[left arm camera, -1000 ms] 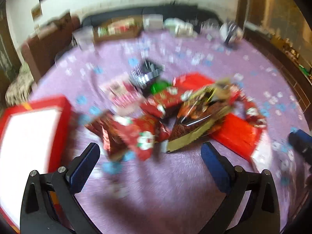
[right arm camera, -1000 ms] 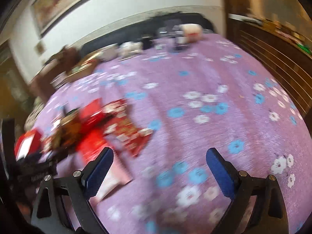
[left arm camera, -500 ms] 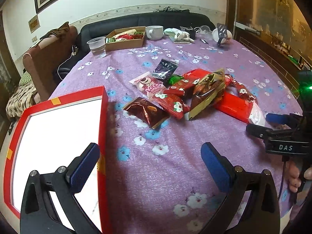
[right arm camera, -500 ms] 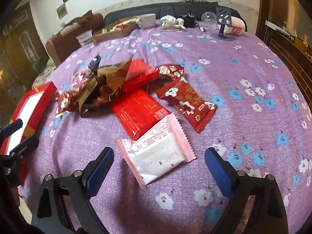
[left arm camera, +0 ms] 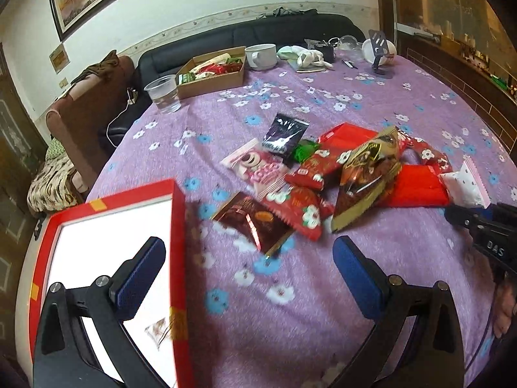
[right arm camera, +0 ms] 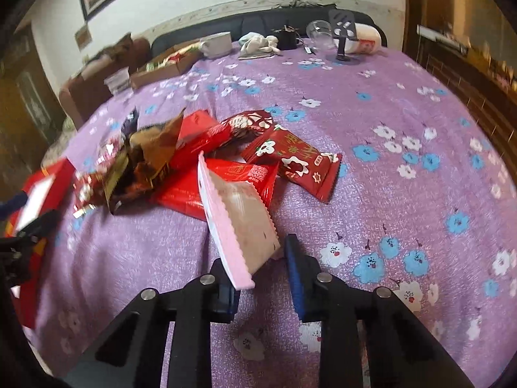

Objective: Organize snacks
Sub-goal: 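Grasp the pink-white pastry packet with the right gripper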

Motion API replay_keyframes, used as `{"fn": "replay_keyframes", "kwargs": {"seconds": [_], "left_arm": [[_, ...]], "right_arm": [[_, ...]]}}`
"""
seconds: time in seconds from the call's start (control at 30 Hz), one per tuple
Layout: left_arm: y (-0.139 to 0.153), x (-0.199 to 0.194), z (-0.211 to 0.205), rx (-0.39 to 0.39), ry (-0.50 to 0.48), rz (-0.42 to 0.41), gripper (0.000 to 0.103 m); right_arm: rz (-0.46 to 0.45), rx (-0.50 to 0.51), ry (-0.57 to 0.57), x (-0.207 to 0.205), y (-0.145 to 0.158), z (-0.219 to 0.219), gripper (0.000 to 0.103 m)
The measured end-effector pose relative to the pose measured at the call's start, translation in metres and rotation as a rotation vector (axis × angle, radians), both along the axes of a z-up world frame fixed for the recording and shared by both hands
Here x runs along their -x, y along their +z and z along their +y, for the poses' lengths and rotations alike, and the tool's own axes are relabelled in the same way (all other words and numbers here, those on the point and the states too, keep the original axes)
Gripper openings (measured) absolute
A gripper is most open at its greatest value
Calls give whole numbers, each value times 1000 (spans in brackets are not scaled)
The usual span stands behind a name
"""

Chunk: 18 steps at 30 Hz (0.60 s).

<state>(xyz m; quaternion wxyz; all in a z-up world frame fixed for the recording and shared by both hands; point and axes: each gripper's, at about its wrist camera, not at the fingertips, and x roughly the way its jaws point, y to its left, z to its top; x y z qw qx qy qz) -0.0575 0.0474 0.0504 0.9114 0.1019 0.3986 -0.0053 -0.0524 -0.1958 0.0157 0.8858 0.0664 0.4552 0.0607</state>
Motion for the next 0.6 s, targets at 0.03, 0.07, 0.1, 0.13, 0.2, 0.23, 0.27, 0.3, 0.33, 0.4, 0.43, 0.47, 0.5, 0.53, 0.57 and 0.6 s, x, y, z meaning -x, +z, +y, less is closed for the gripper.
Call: {"fn": "replay_keyframes", "kwargs": {"seconds": [0.03,0.07,0.1,0.13,0.2,0.23,0.27,0.3,0.33,0.4,0.43,0.47,0.5,0.53,0.57,0.6], "left_arm": [[0,-2,-3,-4,-3,0,103],[0,-3,-6,-7,-6,-1,103],[-1,-4,-9,-13,-8,-3,103],[-1,-6,-11,-22,-9,-6,103],[-1,-8,-15,-33,-11,-7,103],[-2,-9,-16,-35,-12,-7,103],[-2,-11,-16,-35,-12,-6,103],[-2,-13,-17,-37,-11,-5,103],[-2,-15,-18,-40,-9,-6,103],[-2,-18,-19,-44,-7,-8,103],[-3,-19,-20,-47,-7,-9,103],[-3,-20,-20,-49,-6,-10,103],[-4,-22,-20,-50,-4,-10,103],[-4,-23,-20,-50,-4,-11,103],[-4,-24,-20,-49,-4,-9,103],[-5,-25,-20,-50,-3,-9,103]], "right_arm": [[-1,-19,0,0,0,-2,26],[-2,-43,0,0,-1,-4,27],[-2,-76,2,0,-1,-9,28],[-3,-96,4,-1,-2,-11,29],[-4,-135,5,-1,-2,-15,30],[-3,-147,5,-1,-2,-17,30],[-3,-157,4,-2,-3,-18,30],[-3,-169,5,-2,-3,-19,30],[-3,-176,5,-2,-3,-20,30],[-3,-189,6,-2,-3,-21,31],[-3,-189,6,-2,-3,-20,31],[-3,-187,6,-2,-3,-20,32],[-4,-187,9,-2,-3,-19,33],[-5,-190,12,-2,-3,-20,35],[-6,-192,16,-2,-3,-19,38],[-7,-197,23,-2,-3,-19,39]]}}
